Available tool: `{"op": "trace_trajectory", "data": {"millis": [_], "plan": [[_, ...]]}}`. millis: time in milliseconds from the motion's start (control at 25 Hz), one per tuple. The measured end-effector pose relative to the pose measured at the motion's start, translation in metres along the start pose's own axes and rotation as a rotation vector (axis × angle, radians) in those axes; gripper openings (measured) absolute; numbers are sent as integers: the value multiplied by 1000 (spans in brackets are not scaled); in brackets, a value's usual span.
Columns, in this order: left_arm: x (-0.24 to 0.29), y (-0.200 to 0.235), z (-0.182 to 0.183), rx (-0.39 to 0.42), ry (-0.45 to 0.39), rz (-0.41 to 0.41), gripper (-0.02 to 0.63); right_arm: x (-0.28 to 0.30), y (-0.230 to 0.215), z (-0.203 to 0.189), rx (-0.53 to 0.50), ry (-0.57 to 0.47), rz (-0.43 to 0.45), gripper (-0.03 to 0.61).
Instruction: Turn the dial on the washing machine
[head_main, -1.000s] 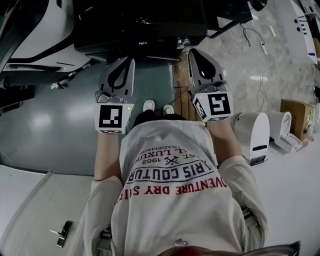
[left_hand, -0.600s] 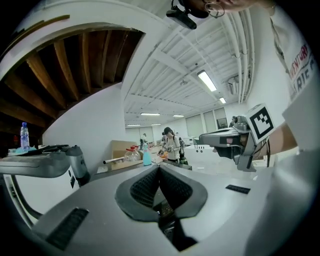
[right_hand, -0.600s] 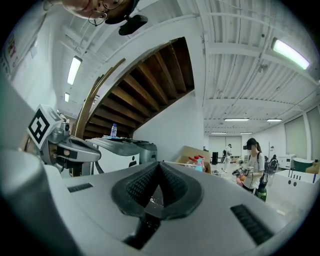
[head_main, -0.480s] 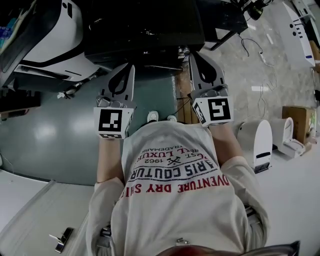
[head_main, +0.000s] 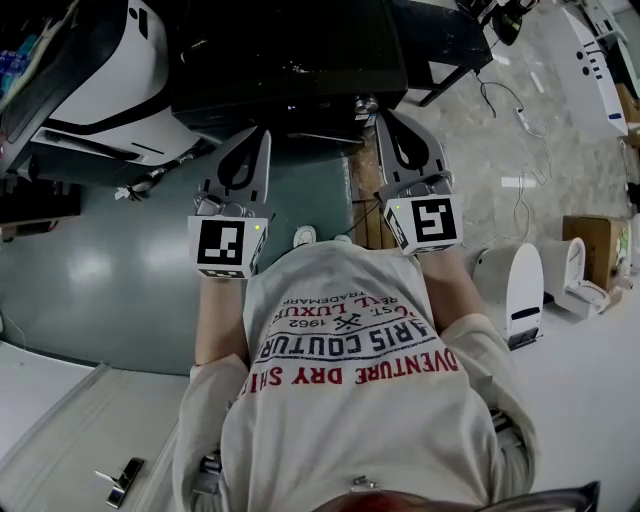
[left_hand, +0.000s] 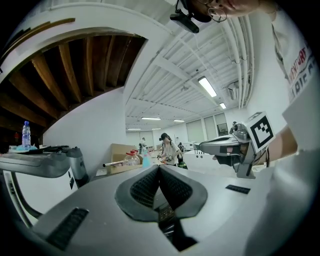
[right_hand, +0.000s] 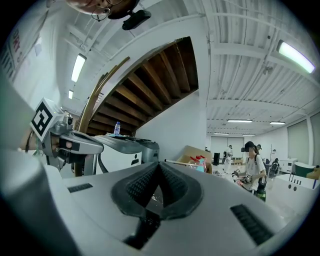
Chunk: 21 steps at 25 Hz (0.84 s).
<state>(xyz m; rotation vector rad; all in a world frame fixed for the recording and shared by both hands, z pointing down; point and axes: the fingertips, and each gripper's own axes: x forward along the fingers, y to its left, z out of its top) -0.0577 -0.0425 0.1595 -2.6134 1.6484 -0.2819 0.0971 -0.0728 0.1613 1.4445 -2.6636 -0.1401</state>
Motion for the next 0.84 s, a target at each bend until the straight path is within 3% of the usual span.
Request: {"op": "trace_trajectory", "data": {"millis": [840], "plan": [[-1, -2, 2, 5, 16, -22, 15, -4, -10, 0, 50, -7, -40, 28]]}}
